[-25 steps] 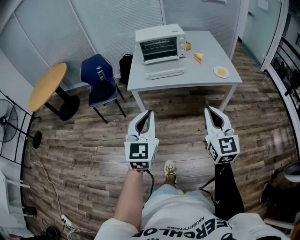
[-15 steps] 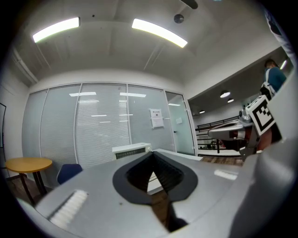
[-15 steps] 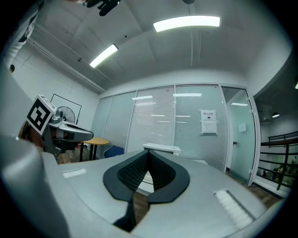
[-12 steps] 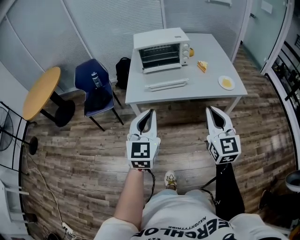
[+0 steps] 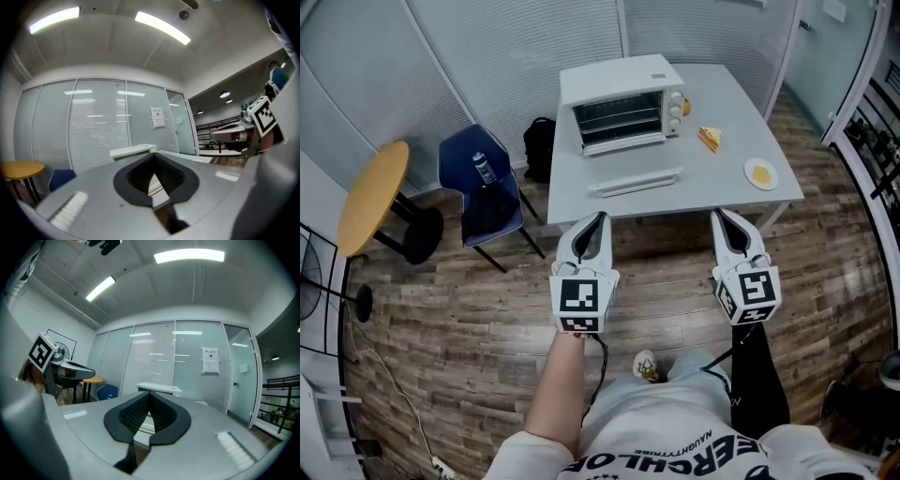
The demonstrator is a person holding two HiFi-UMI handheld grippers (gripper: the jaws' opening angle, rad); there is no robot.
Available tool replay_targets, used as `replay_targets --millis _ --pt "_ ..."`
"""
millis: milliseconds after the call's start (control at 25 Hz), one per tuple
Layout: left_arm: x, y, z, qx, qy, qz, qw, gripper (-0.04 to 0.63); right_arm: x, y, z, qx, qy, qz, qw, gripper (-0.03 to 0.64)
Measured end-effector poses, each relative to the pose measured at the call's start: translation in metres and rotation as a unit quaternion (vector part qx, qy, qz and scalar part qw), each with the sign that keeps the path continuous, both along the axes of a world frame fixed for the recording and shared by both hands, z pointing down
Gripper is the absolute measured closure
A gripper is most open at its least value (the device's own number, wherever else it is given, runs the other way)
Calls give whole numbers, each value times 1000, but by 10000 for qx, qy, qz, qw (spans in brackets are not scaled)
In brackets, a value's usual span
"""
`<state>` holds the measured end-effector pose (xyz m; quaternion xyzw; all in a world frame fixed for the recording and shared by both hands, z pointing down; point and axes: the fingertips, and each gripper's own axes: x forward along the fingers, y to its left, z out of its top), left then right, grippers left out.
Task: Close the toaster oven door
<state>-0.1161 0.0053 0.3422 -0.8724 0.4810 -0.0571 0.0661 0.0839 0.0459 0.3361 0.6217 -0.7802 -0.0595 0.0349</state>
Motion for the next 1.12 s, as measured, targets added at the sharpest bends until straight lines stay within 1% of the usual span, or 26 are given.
replay_targets --millis 280,520,720,1120 --pt "0 -26 6 19 53 11 10000 540 -7 -35 6 -28 21 -121 9999 614" --pt "7 -69 13 -22 110 -62 9999 540 -4 -82 11 -51 34 -270 9996 614" --pt "23 -115 26 -171 68 -107 9998 540 8 -132 22 -144 24 -352 9993 614" --pt "51 -222 53 -433 42 -366 9984 540 19 -251 41 -320 165 -802 9961 614"
